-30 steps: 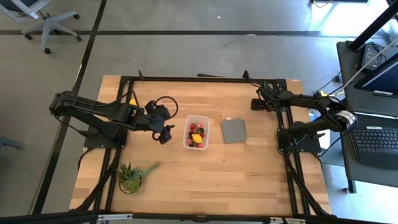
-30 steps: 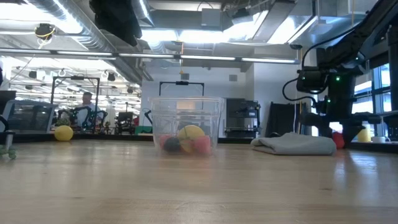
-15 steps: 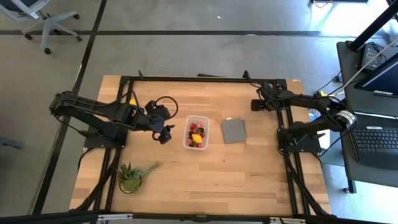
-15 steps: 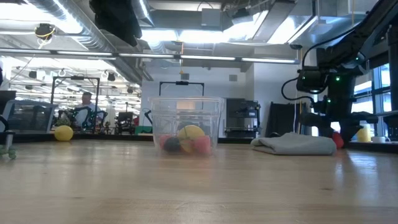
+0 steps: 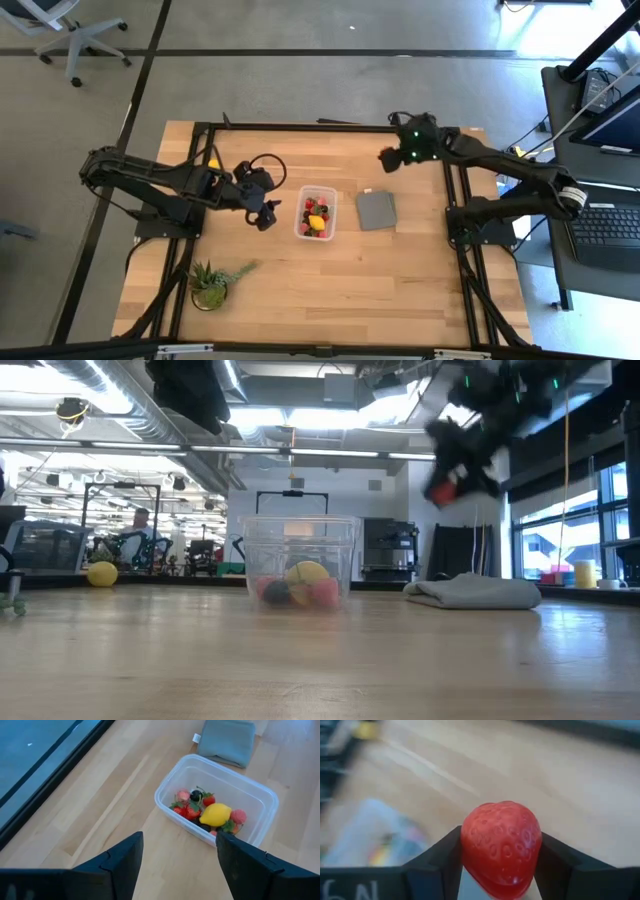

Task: Pick and placing Produce into tupperware
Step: Put the strawberry into the transparent bin

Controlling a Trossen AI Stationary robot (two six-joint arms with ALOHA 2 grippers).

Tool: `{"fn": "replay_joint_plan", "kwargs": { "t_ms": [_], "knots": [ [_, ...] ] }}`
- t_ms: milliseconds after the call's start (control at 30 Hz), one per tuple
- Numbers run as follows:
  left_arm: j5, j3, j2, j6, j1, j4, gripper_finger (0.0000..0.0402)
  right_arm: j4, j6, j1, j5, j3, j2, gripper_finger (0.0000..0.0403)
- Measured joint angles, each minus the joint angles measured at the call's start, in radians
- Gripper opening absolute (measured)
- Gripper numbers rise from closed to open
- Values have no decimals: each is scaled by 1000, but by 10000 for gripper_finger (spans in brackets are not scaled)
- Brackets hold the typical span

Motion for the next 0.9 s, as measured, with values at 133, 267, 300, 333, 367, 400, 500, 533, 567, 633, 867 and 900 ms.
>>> {"fn": "replay_joint_plan", "kwargs": {
  "t_ms": [133, 267, 300, 333, 367, 400, 500, 533, 567, 633, 867, 900],
  "knots": [
    [-1, 0, 0, 10, 10, 1, 241, 3, -37, 137, -6, 175, 12, 189],
    [-1, 0, 0, 17, 24, -2, 241, 0, -99, 268, -2, 316, 59, 189],
    [-1, 0, 0, 17, 29, -7, 241, -1, -116, 299, -1, 345, 76, 189],
    [0, 0, 0, 17, 32, -14, 241, 0, -137, 328, 5, 372, 98, 189],
    [2, 0, 0, 17, 37, -21, 241, 0, -156, 358, 16, 397, 122, 189],
    [7, 0, 0, 17, 41, -26, 241, 0, -177, 387, 32, 418, 150, 189],
    [15, 0, 0, 17, 52, -41, 241, -2, -256, 456, 68, 470, 253, 189],
    [15, 0, 0, 17, 55, -42, 241, -2, -275, 473, 69, 484, 293, 189],
    [15, 0, 0, 17, 58, -43, 241, -5, -292, 488, 70, 498, 333, 189],
    [15, 0, 0, 17, 62, -47, 241, -6, -297, 512, 70, 520, 415, 189],
    [15, 0, 0, 17, 64, -80, 241, -47, -325, 550, 49, 606, 675, 189],
    [15, 0, 0, 17, 64, -84, 241, -52, -334, 552, 49, 618, 704, 189]
  ]
}}
